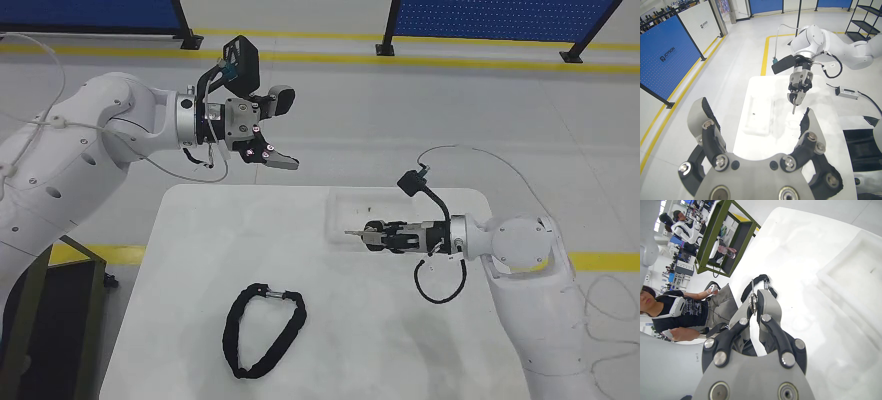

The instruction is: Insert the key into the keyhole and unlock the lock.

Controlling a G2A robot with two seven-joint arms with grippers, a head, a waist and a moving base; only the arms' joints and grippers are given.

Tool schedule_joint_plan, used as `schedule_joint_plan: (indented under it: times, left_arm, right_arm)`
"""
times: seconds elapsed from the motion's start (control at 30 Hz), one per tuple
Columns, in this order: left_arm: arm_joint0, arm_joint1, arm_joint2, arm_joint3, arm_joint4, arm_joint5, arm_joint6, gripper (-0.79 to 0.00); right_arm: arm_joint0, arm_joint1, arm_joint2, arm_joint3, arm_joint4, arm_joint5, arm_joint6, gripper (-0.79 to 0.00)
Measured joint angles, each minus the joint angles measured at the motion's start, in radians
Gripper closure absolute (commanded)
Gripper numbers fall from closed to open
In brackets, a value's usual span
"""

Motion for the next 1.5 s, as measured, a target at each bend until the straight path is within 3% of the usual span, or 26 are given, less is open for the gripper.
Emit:
schedule_joint_plan:
  times: [0.5, 0.67, 0.83, 1.1, 1.27, 1.5]
  left_arm:
    - [0.009, 0.001, -0.002, 0.001, 0.01, 0.015, -0.01, -0.785]
    - [0.077, 0.009, -0.015, 0.034, 0.031, 0.015, -0.037, -0.785]
    - [0.187, 0.03, -0.026, 0.06, 0.119, 0.0, 0.049, -0.785]
    - [0.349, 0.076, -0.032, 0.022, 0.33, 0.0, 0.185, -0.785]
    - [0.389, 0.082, -0.022, 0.016, 0.47, 0.0, 0.163, -0.785]
    - [0.413, 0.07, 0.001, 0.003, 0.565, 0.0, 0.1, -0.785]
  right_arm:
    - [-0.02, 0.006, 0.03, -0.004, 0.031, 0.009, -0.002, 0.0]
    - [-0.02, 0.006, 0.03, -0.004, 0.031, 0.009, -0.002, 0.0]
    - [-0.02, 0.006, 0.03, -0.004, 0.031, 0.009, -0.002, 0.0]
    - [-0.02, 0.006, 0.03, -0.004, 0.031, 0.009, -0.002, 0.0]
    - [-0.02, 0.006, 0.03, -0.004, 0.031, 0.009, -0.002, 0.0]
    - [-0.02, 0.006, 0.03, -0.004, 0.031, 0.009, -0.002, 0.0]
